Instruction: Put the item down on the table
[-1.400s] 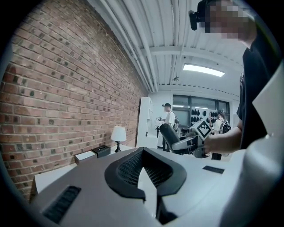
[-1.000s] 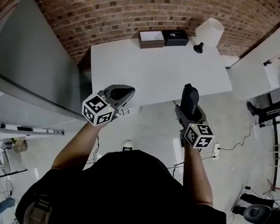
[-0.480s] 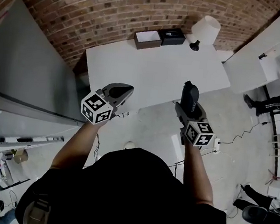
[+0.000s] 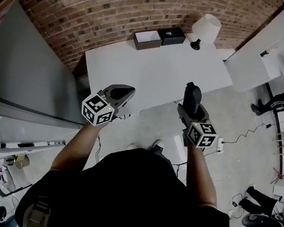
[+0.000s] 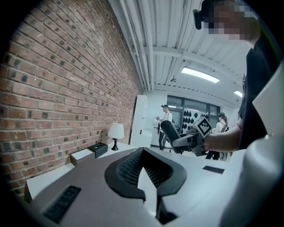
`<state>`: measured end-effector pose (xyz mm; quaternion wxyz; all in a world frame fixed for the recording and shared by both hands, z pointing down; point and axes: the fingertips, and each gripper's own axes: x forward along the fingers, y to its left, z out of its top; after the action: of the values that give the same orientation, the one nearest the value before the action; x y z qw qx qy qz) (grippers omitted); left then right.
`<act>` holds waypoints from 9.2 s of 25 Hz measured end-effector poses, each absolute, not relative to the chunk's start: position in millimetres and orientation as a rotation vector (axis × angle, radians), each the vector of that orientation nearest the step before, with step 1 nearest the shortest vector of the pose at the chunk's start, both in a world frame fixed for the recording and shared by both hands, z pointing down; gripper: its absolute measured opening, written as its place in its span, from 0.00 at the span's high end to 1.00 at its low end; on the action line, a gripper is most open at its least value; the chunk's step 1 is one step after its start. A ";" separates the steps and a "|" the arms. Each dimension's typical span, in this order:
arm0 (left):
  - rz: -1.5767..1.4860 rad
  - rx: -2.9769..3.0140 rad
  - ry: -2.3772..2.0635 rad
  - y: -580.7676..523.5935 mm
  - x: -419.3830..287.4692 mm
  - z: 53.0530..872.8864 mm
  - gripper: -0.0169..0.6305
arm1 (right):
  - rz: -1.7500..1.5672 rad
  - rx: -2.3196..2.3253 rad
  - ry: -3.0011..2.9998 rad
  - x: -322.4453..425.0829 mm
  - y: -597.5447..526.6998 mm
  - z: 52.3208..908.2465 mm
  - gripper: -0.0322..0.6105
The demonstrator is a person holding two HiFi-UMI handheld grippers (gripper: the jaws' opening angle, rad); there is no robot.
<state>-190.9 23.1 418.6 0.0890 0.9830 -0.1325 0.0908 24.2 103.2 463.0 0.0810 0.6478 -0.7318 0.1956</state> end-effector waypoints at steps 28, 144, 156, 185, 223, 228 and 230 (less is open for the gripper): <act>0.357 2.868 -0.570 -73.9 -67.2 430.3 0.95 | 0.659 1.787 -2.288 160.6 -27.7 496.5 0.41; 0.465 2.678 -0.708 -305.4 -59.4 509.5 0.95 | 0.971 1.580 -1.998 219.0 -236.7 700.9 0.41; 0.463 2.682 -0.741 -323.5 -65.1 511.2 0.95 | 0.988 1.514 -1.930 218.1 -251.2 749.1 0.41; 0.484 2.648 -0.816 -345.8 -78.9 519.7 0.95 | 1.070 1.356 -1.774 215.2 -251.3 850.4 0.41; 0.502 2.620 -0.813 -345.3 -80.8 522.9 0.95 | 1.049 1.270 -1.675 220.0 -251.2 881.7 0.39; 0.496 2.625 -0.813 -337.9 -80.0 518.0 0.95 | 1.038 1.265 -1.686 218.5 -249.1 873.0 0.38; 0.496 2.629 -0.813 -334.9 -79.0 515.6 0.95 | 1.034 1.270 -1.682 221.0 -248.1 867.3 0.37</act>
<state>-79.0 -334.9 515.6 0.1720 0.9262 -0.2864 0.1748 221.0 -248.1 867.3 0.3864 0.4990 -0.6608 0.4062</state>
